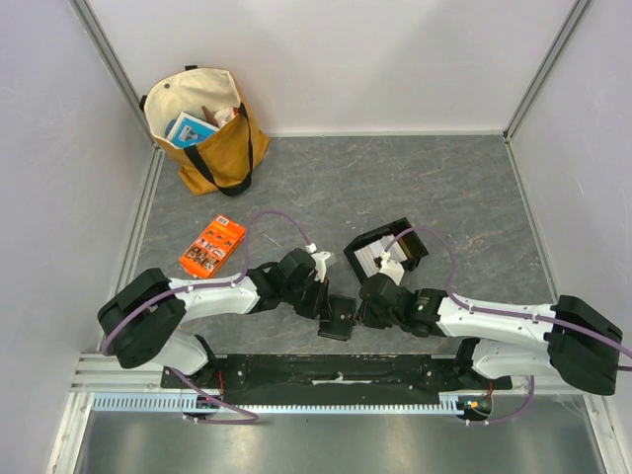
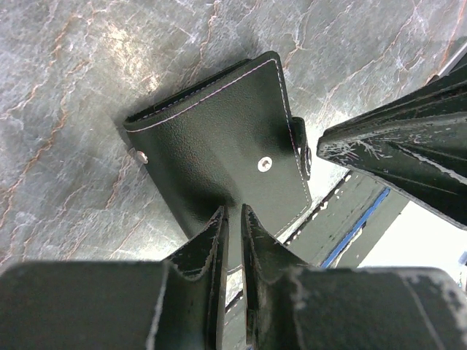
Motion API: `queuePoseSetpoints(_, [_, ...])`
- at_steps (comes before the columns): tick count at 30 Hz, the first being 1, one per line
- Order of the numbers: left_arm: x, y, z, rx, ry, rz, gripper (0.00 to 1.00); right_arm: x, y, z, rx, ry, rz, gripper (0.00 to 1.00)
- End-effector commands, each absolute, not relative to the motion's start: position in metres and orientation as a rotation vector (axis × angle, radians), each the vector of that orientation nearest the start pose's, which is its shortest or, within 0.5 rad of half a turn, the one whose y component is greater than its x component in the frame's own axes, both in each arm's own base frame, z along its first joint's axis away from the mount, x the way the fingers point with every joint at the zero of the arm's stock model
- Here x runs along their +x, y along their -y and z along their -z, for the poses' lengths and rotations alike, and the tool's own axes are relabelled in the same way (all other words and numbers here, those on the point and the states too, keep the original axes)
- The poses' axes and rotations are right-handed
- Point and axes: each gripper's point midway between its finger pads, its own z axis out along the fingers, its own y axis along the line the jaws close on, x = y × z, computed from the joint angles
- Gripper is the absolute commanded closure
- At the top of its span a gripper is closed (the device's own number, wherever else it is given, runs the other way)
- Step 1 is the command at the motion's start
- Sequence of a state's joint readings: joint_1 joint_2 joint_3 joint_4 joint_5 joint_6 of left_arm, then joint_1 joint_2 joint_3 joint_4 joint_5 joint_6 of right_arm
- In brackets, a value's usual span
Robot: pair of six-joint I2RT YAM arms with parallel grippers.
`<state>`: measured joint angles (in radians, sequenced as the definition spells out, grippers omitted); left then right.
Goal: Put the credit cards into the card holder
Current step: Close the card holder at the center of the board.
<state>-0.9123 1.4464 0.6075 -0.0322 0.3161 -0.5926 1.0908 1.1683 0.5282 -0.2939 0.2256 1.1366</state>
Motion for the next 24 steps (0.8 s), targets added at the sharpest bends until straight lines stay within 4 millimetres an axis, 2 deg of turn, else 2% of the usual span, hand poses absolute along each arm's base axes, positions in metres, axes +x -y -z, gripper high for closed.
queuePoseSetpoints(1, [0.138, 0.303, -0.034, 0.646, -2.587, 0.948, 0.82, 0.141, -0.264, -0.051, 0.162, -2.555, -0.674, 0.99])
queuePoseSetpoints(8, [0.137, 0.304, -0.035, 0.652, -2.586, 0.947, 0.82, 0.143, -0.273, -0.043, 0.146, -2.569, -0.68, 0.99])
queuePoseSetpoints(18, [0.135, 0.306, -0.034, 0.663, -2.592, 0.952, 0.82, 0.144, -0.28, -0.042, 0.128, -2.572, -0.692, 0.99])
queuePoseSetpoints(24, [0.134, 0.306, -0.033, 0.659, -2.595, 0.949, 0.82, 0.146, -0.288, -0.055, 0.114, -2.543, -0.747, 1.0])
